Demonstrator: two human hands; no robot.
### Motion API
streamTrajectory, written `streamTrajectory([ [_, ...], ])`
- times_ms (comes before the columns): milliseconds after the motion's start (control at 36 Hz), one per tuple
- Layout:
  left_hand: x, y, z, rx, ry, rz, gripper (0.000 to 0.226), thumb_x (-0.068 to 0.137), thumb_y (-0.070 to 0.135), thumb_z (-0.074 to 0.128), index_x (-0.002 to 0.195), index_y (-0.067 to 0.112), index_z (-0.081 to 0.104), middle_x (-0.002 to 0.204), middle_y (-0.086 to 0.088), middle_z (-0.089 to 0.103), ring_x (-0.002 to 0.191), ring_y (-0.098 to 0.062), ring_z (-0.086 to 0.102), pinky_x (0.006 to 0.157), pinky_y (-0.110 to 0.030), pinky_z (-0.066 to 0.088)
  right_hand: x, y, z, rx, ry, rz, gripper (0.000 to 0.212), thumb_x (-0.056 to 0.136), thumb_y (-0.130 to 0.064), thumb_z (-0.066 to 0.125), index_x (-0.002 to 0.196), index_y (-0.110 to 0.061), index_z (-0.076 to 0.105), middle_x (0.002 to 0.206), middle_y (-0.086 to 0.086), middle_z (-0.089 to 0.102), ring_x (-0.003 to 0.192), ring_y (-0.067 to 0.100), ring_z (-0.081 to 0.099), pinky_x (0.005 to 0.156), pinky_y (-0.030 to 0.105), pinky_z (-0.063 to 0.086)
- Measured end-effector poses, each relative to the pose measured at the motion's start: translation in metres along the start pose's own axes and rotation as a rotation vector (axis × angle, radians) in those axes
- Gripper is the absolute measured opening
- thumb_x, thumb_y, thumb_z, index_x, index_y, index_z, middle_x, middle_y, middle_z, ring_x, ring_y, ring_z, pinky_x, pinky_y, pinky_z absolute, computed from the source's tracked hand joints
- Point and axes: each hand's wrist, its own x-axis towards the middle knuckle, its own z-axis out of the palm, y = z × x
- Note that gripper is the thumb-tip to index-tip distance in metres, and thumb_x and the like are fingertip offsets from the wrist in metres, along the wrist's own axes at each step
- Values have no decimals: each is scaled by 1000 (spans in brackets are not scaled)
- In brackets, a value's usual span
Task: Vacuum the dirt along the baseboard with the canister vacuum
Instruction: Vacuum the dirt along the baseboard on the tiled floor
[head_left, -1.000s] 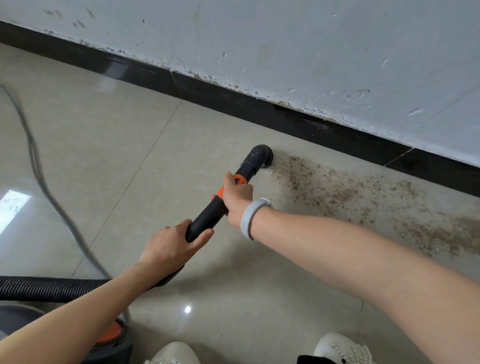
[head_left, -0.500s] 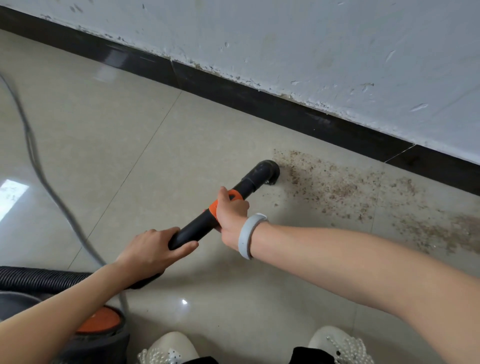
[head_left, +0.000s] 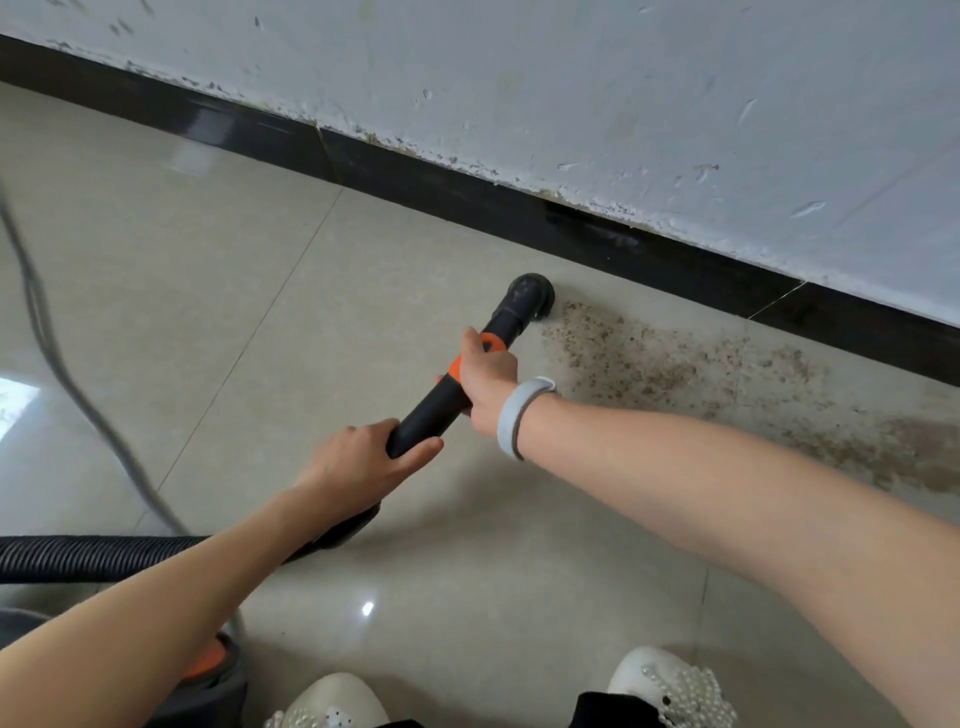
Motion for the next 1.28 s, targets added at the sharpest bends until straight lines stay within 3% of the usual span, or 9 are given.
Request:
streamTrajectory([
  [194, -34, -47, 11, 121, -132, -3, 42, 86, 67, 45, 88, 26, 53, 74, 3, 69, 71, -15, 64, 70, -31, 50, -23, 59, 7, 89, -106, 90, 47, 89, -52, 51, 118, -16, 40, 88, 1, 60, 95, 28, 68, 93, 43, 53],
  [361, -42, -47, 0, 8, -152, -35, 37, 87, 63, 50, 85, 26, 53, 73, 5, 69, 69, -13, 64, 69, -32, 50, -39, 59, 14, 217, -94, 139, 49, 94, -52, 48, 124, -14, 38, 87, 1, 58, 96, 29, 67, 95, 44, 52],
  [472, -41, -33, -1, -119, -236, -3, 32, 90, 57, 52, 83, 26, 54, 67, 7, 69, 58, -5, 66, 67, -27, 52, -47, 62, 7, 299, -96, 166, 50, 96, -45, 49, 128, -8, 39, 88, 1, 53, 74, 20, 67, 88, 38, 56],
  [611, -32, -25, -5, -280, -281, -6, 41, 95, 45, 52, 72, 12, 50, 51, -1, 60, 43, -15, 56, 50, -23, 45, -45, 56, 4, 260, -106, 154, 55, 92, -51, 52, 128, -10, 43, 108, 6, 58, 106, 28, 61, 97, 46, 51],
  [694, -23, -32, -15, -333, -288, -14, 42, 97, 41, 50, 69, 9, 45, 47, -3, 56, 40, -18, 51, 44, -20, 41, -39, 41, 5, 324, -123, 161, 57, 92, -51, 52, 130, -11, 44, 123, 13, 59, 110, 32, 61, 94, 49, 52],
  [778, -14, -39, -23, -349, -310, -18, 44, 97, 44, 47, 72, 8, 46, 49, -6, 56, 40, -19, 50, 45, -21, 40, -36, 34, 11, 339, -106, 144, 52, 94, -48, 51, 128, -9, 45, 121, 14, 60, 108, 34, 63, 93, 49, 53],
  [889, -4, -47, -37, -304, -396, -41, 52, 92, 57, 46, 72, 8, 49, 49, -6, 56, 43, -20, 51, 49, -25, 42, -43, 37, 23, 392, -55, 130, 43, 96, -47, 46, 116, -9, 45, 100, 7, 58, 103, 33, 66, 93, 48, 53],
  [1028, -6, -62, -56, -203, -443, -33, 90, 41, 95, 51, 67, 10, 55, 49, -6, 57, 45, -18, 52, 59, -29, 42, -62, 51, 37, 389, -22, 159, 43, 95, -52, 44, 110, -12, 45, 116, 12, 62, 106, 34, 63, 96, 48, 51],
  [1278, -22, -100, -42, -20, -247, -30, 84, 48, 91, 32, 58, 12, 59, 47, 0, 61, 45, -15, 53, 58, -30, 42, -82, 75, 55, 334, 38, 187, 48, 100, -48, 38, 125, -8, 42, 110, 4, 55, 101, 22, 54, 100, 37, 46],
])
